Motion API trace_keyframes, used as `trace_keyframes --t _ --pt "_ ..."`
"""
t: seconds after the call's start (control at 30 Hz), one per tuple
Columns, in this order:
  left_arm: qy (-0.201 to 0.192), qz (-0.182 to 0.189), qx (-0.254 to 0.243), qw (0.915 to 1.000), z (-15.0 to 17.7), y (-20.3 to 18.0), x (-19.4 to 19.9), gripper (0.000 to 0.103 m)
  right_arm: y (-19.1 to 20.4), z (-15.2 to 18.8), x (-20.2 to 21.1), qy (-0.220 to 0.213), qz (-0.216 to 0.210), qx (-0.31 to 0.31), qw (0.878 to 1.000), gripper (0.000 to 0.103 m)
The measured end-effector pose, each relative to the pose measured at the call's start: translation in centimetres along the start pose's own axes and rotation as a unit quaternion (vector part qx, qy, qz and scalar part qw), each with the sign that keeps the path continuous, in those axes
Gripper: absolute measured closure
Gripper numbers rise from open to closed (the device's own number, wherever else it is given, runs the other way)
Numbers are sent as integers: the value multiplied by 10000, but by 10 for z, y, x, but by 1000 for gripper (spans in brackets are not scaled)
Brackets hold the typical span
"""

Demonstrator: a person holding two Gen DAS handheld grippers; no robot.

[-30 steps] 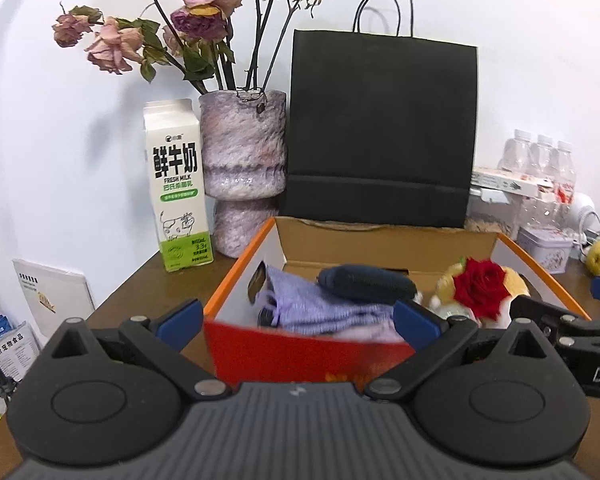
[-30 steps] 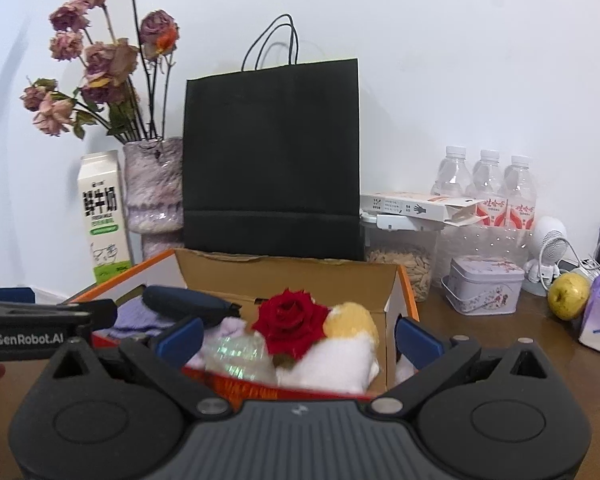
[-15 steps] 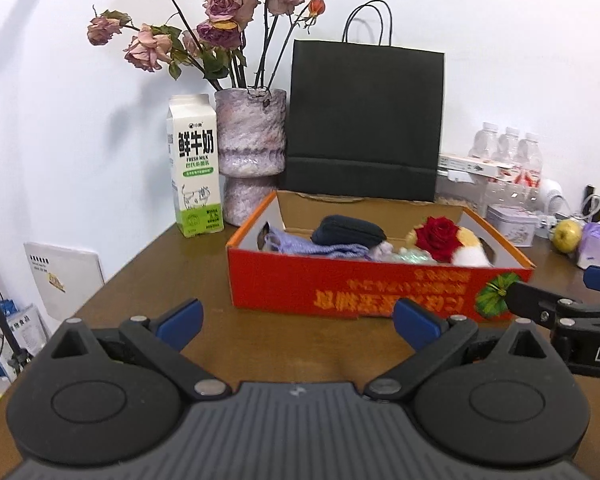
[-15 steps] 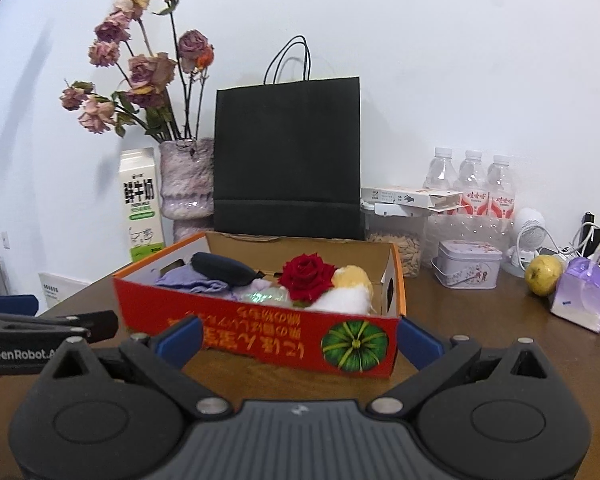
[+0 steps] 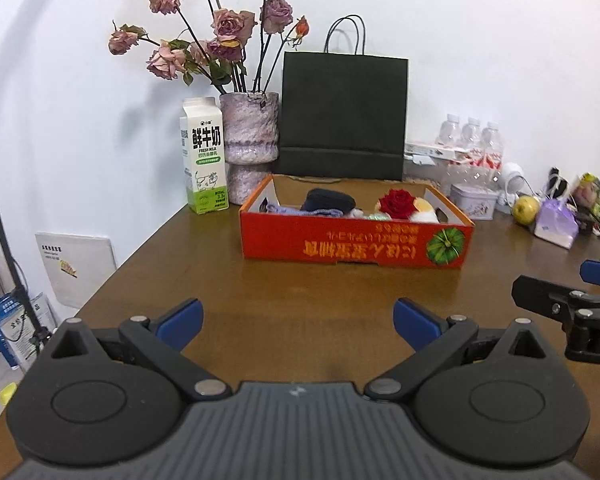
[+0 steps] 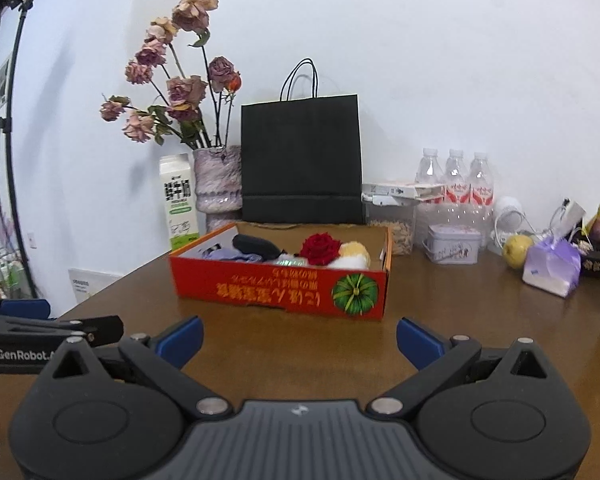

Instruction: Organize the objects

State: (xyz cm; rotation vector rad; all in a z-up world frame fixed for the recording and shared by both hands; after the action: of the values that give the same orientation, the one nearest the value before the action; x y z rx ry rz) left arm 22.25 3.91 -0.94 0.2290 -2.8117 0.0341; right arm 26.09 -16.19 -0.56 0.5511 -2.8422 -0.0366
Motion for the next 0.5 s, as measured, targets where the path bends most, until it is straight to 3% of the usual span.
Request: trace_keyframes --t 0.5 --pt "319 153 28 9994 28 -8 89 0 17 14 90 -4 -254 80 9996 0"
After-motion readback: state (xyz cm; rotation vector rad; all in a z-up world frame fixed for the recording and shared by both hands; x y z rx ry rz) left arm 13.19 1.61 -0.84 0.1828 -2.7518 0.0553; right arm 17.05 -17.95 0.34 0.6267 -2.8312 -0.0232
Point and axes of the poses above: each gripper's, at about its wrist camera, not at the fingertips, and x roughly against the way its jaws point, y to its left, z to its underside, the point moved 6 cm from there along -x, roughly the way its jaws point, and after that the axes turned 6 degrees about -y, right-handed, at the moved point
